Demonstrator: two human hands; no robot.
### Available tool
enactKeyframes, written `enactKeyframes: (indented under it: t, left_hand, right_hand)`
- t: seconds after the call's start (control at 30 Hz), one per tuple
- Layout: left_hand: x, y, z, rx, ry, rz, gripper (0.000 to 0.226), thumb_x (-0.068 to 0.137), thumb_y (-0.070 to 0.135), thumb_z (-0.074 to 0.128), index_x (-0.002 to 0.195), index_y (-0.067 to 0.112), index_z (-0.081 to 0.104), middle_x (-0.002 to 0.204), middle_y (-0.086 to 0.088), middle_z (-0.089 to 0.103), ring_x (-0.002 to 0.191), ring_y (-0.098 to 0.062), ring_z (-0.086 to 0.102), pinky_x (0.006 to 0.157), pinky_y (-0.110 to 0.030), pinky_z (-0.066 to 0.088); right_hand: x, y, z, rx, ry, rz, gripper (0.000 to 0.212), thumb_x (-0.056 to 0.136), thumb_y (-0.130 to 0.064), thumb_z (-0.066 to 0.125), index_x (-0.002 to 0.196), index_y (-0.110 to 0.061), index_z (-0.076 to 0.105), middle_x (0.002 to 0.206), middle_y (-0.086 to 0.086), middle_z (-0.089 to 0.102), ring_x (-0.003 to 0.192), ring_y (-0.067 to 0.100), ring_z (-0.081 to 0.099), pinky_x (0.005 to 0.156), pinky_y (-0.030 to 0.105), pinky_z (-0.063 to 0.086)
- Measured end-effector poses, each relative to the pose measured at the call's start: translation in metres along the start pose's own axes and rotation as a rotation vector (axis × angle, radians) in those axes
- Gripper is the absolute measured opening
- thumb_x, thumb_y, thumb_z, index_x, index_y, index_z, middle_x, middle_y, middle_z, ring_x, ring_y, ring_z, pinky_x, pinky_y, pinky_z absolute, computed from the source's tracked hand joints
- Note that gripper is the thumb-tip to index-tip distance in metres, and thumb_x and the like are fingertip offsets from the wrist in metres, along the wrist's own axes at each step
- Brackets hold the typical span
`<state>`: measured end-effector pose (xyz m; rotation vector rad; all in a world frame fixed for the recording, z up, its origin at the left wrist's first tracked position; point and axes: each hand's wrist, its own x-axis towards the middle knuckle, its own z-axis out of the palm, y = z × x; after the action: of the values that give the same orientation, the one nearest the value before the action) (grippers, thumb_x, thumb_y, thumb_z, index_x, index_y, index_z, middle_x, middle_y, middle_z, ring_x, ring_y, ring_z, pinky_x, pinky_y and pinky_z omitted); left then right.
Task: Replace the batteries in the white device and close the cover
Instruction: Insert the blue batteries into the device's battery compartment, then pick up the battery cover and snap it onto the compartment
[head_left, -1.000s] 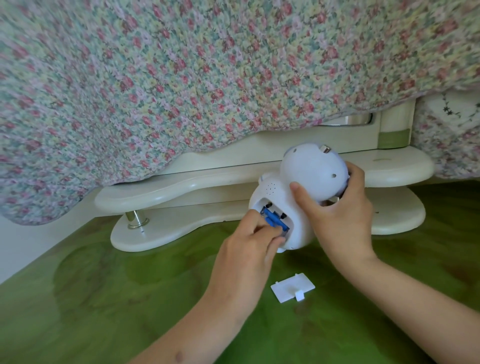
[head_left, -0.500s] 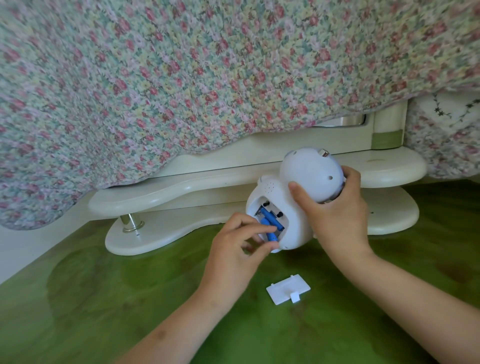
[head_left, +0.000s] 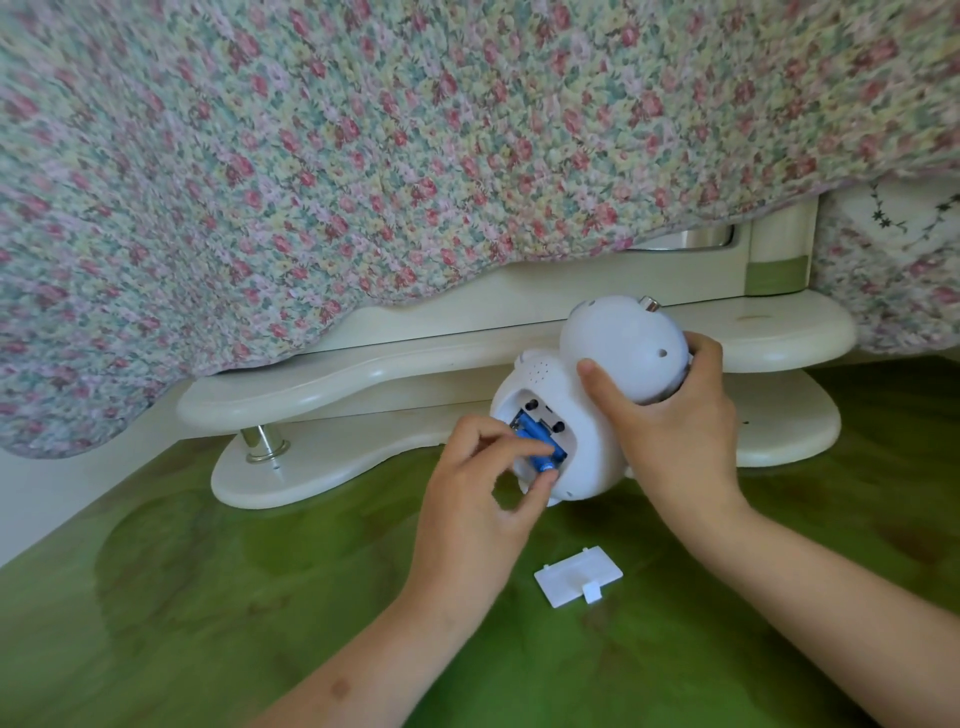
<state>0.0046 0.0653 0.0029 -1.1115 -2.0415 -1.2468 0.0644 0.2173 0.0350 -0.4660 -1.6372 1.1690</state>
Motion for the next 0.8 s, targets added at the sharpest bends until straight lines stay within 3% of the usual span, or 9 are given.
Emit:
enactKeyframes:
  t: [0.13, 0.23, 0.33, 0.43, 0.5, 0.6, 0.67, 0.73, 0.8]
  left_hand:
    - [0.007, -0.011, -0.002, -0.13, -0.042, -0.213, 0.074, 0.066, 0.037, 0.084, 0.127, 0.034, 0.041, 0.127, 0.008, 0.038, 0.118, -0.002, 0.047, 0.098, -0.015, 0.04]
    - [0.01, -0.016, -0.002, -0.495, -0.182, -0.43, 0.098, 0.06, 0.046, 0.087, 0.138, 0.043, 0.028, 0.143, 0.012, 0.044, 0.128, -0.007, 0.051, 0.107, -0.035, 0.045]
    - [0.011, -0.02, -0.004, -0.698, -0.252, -0.513, 0.077, 0.068, 0.026, 0.088, 0.133, 0.033, 0.048, 0.124, 0.007, 0.068, 0.116, -0.013, 0.064, 0.1, -0.04, 0.052]
    - [0.012, -0.023, -0.005, -0.751, -0.274, -0.573, 0.062, 0.069, 0.02, 0.086, 0.124, 0.03, 0.058, 0.12, -0.001, 0.071, 0.113, -0.018, 0.066, 0.102, -0.047, 0.051]
    - [0.014, -0.023, -0.006, -0.787, -0.308, -0.605, 0.06, 0.074, 0.027, 0.083, 0.127, 0.028, 0.055, 0.123, -0.001, 0.07, 0.112, -0.017, 0.067, 0.101, -0.047, 0.052]
    - [0.016, -0.013, -0.012, -0.465, -0.288, -0.514, 0.069, 0.078, 0.053, 0.065, 0.135, 0.023, 0.04, 0.12, 0.005, 0.064, 0.095, -0.002, 0.069, 0.091, -0.035, 0.058]
    - [0.01, -0.003, -0.021, -0.06, -0.251, -0.36, 0.057, 0.079, 0.063, 0.06, 0.12, 0.029, 0.038, 0.102, 0.009, 0.06, 0.083, -0.005, 0.063, 0.076, -0.028, 0.056]
    - [-0.001, 0.01, -0.025, 0.143, -0.422, -0.206, 0.047, 0.075, 0.07, 0.058, 0.104, 0.036, 0.042, 0.092, 0.013, 0.054, 0.081, -0.005, 0.056, 0.071, -0.028, 0.052]
    - [-0.011, 0.022, -0.023, 0.224, -0.684, -0.086, 0.053, 0.07, 0.076, 0.058, 0.108, 0.041, 0.047, 0.099, 0.019, 0.05, 0.09, -0.001, 0.052, 0.079, -0.028, 0.051]
  right_hand:
    - [0.003, 0.0, -0.001, 0.031, -0.027, 0.022, 0.07, 0.065, -0.054, 0.076, 0.122, -0.028, 0.044, 0.099, -0.018, 0.054, 0.086, 0.003, 0.056, 0.066, 0.011, 0.042]
    - [0.004, 0.001, 0.0, 0.1, -0.042, 0.071, 0.065, 0.065, -0.056, 0.074, 0.118, -0.033, 0.045, 0.101, -0.022, 0.055, 0.089, -0.001, 0.059, 0.076, 0.03, 0.055]
    - [0.002, 0.0, 0.001, 0.139, -0.055, 0.081, 0.063, 0.066, -0.054, 0.075, 0.118, -0.033, 0.047, 0.105, -0.018, 0.06, 0.091, 0.0, 0.061, 0.079, 0.036, 0.057]
    - [0.0, -0.001, 0.002, 0.135, -0.071, 0.039, 0.063, 0.065, -0.053, 0.077, 0.118, -0.034, 0.047, 0.108, -0.017, 0.06, 0.093, -0.001, 0.062, 0.076, 0.029, 0.056]
    - [0.001, -0.003, 0.001, 0.101, -0.061, 0.004, 0.065, 0.064, -0.053, 0.076, 0.118, -0.034, 0.046, 0.105, -0.021, 0.058, 0.091, -0.005, 0.06, 0.074, 0.022, 0.052]
    - [0.004, -0.007, -0.004, 0.036, -0.003, -0.056, 0.069, 0.064, -0.056, 0.076, 0.121, -0.031, 0.046, 0.1, -0.025, 0.056, 0.089, -0.006, 0.059, 0.075, 0.018, 0.05]
    - [0.007, -0.008, -0.01, -0.009, 0.033, -0.124, 0.074, 0.063, -0.056, 0.077, 0.124, -0.029, 0.046, 0.1, -0.028, 0.053, 0.088, -0.007, 0.059, 0.075, 0.012, 0.048]
    - [0.009, -0.008, -0.014, -0.025, 0.054, -0.172, 0.075, 0.063, -0.055, 0.078, 0.126, -0.028, 0.044, 0.1, -0.031, 0.05, 0.086, -0.019, 0.054, 0.071, 0.004, 0.043]
    - [0.011, -0.011, -0.016, -0.02, 0.085, -0.19, 0.076, 0.065, -0.055, 0.077, 0.127, -0.026, 0.044, 0.1, -0.028, 0.05, 0.082, -0.024, 0.05, 0.067, 0.0, 0.039]
